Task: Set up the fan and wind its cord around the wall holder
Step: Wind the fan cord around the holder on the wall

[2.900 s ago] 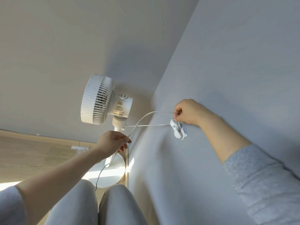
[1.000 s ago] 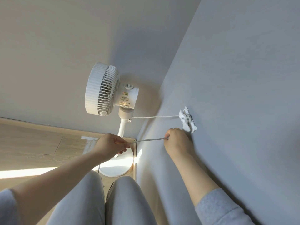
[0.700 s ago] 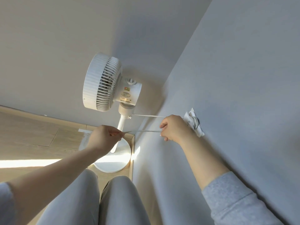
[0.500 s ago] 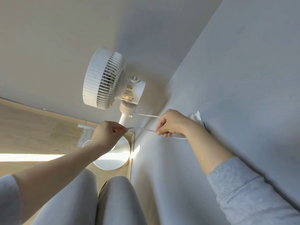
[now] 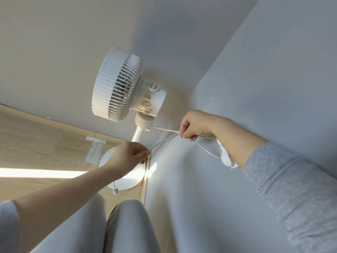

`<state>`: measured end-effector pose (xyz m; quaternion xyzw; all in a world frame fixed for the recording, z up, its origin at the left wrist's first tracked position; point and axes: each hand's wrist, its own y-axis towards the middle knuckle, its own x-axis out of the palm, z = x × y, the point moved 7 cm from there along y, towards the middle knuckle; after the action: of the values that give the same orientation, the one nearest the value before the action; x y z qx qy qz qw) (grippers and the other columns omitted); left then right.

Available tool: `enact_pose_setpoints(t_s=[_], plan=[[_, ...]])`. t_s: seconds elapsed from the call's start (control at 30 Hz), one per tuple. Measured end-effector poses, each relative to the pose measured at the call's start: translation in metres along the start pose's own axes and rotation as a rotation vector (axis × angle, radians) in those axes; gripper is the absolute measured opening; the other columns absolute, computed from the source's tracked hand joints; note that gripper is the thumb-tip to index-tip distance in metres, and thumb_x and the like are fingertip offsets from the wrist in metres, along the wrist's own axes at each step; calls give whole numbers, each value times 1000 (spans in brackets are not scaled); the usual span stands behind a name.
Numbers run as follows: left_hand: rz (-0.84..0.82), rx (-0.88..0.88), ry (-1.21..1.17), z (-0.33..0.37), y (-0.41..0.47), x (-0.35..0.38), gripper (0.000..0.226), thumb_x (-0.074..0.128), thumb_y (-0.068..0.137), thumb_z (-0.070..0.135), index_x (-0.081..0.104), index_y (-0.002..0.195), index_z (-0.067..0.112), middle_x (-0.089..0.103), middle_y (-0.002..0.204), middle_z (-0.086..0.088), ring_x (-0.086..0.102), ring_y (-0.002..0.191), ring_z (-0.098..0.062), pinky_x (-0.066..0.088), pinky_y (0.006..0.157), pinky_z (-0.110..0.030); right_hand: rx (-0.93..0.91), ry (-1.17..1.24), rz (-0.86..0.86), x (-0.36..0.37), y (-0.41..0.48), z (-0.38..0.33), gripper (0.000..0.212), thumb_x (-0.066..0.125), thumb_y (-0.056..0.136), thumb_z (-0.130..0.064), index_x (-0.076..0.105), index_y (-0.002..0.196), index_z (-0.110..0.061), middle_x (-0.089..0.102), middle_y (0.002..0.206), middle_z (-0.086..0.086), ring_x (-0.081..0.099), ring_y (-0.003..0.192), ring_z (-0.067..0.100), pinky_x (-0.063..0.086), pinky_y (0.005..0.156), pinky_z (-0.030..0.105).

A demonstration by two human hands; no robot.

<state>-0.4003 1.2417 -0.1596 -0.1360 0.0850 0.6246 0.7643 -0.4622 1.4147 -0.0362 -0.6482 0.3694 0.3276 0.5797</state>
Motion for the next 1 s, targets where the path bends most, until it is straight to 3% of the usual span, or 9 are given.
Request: enact_pose_setpoints(t_s=[0.07, 0.13, 0.2, 0.33, 0.47, 0.57, 0.67, 0.77, 1.0], plan=[[-25, -12, -46, -4, -2, 5, 18, 61, 88, 22, 73, 76, 16, 73, 68, 0, 65, 60, -13, 55, 69, -33, 13, -20, 54, -14, 0, 8, 16, 57, 77, 3, 69, 88, 2, 71, 84, 20, 65, 59, 19, 59, 71, 30], [-37, -16, -49, -6, -3, 9, 19, 60, 88, 20, 74, 76, 15, 72, 67, 1, 62, 56, -7, 55, 71, -35, 28, -26, 99, -27, -1, 19, 14, 56, 78, 4, 67, 84, -2, 70, 82, 22, 66, 63, 23, 58, 72, 31], [-43, -28, -49, -7, -3, 11, 17, 60, 88, 17, 75, 80, 13, 71, 64, 1, 61, 55, -3, 55, 71, -33, 57, -27, 125, -36, -2, 31, 12, 56, 81, 4, 64, 82, -5, 70, 84, 23, 68, 66, 26, 58, 70, 29], [-52, -29, -33, -4, -3, 13, 14, 61, 87, 16, 75, 85, 14, 71, 65, 6, 61, 55, -3, 53, 64, -24, 161, -65, 184, -47, -6, 51, 15, 54, 84, 3, 60, 75, -8, 67, 68, 12, 60, 44, 9, 52, 55, 18], [-54, -26, -34, -3, -4, 14, 14, 62, 86, 17, 75, 84, 16, 72, 64, 8, 61, 55, -4, 52, 62, -23, 286, -147, 249, -53, -8, 64, 19, 47, 83, 3, 65, 89, -2, 75, 80, 16, 63, 56, 22, 58, 70, 32], [-43, -25, -32, -3, -5, 12, 13, 63, 86, 19, 75, 86, 15, 73, 68, 4, 63, 58, -5, 54, 65, -25, 332, -210, 292, -58, -11, 64, 18, 44, 84, 4, 58, 80, -6, 74, 76, 16, 63, 59, 25, 58, 71, 35], [-41, -22, -50, 0, -7, 12, 12, 63, 86, 19, 74, 87, 14, 73, 70, 2, 61, 58, -2, 47, 51, -10, 359, -233, 306, -64, -13, 64, 19, 44, 86, 4, 54, 74, -6, 70, 72, 16, 62, 57, 26, 58, 76, 38], [-34, -14, -86, 6, -8, 11, 11, 64, 86, 17, 74, 88, 13, 72, 71, 0, 60, 55, -1, 41, 45, -7, 340, -209, 300, -70, -21, 66, 18, 42, 88, 3, 58, 89, -3, 69, 70, 13, 59, 53, 21, 57, 80, 36], [1, 11, -93, 15, -12, 3, 11, 64, 85, 16, 75, 83, 18, 70, 60, 9, 60, 52, 0, 46, 54, -12, 177, -81, 194, -89, -49, 56, 23, 50, 81, 13, 58, 74, -7, 67, 86, 20, 73, 83, 36, 60, 75, 37]])
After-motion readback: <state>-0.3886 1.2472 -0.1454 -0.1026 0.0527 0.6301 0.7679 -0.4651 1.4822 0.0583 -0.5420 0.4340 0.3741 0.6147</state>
